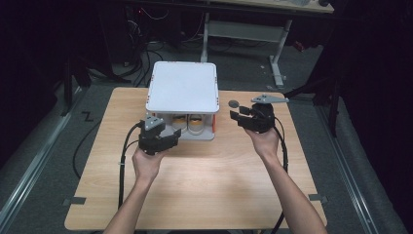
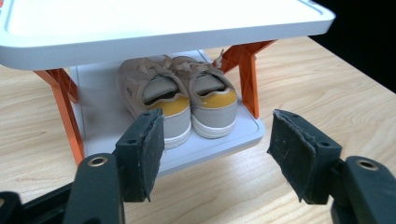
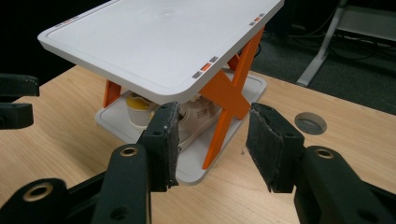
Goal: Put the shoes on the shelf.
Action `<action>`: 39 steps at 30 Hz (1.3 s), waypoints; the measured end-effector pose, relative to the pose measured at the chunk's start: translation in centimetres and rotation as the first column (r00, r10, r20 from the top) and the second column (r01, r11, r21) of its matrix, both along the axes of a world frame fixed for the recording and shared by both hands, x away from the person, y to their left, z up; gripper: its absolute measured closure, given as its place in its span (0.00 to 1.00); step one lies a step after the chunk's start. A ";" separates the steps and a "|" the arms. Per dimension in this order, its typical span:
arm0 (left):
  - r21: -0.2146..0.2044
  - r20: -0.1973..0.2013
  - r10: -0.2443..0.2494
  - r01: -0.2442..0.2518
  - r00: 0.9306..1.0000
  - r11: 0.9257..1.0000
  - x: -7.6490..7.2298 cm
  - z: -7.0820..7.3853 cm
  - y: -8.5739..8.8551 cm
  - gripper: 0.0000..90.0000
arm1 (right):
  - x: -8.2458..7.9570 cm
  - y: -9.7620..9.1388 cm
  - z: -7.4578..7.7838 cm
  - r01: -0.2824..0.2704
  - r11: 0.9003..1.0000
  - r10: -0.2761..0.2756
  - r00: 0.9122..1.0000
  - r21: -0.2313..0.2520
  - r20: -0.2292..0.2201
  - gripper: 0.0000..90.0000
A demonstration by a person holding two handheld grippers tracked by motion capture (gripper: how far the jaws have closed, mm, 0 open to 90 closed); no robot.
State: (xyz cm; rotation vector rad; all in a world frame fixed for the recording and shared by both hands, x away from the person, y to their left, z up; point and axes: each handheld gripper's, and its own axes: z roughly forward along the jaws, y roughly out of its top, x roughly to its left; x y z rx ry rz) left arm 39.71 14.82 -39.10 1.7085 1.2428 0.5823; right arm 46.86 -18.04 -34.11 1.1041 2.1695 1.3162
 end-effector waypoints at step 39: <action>-0.074 -0.022 -0.044 0.042 0.999 0.996 -4.1 -1.2 3.7 0.29 | -6.9 -8.6 -4.3 0.054 0.992 -0.053 0.998 0.114 -0.013 0.59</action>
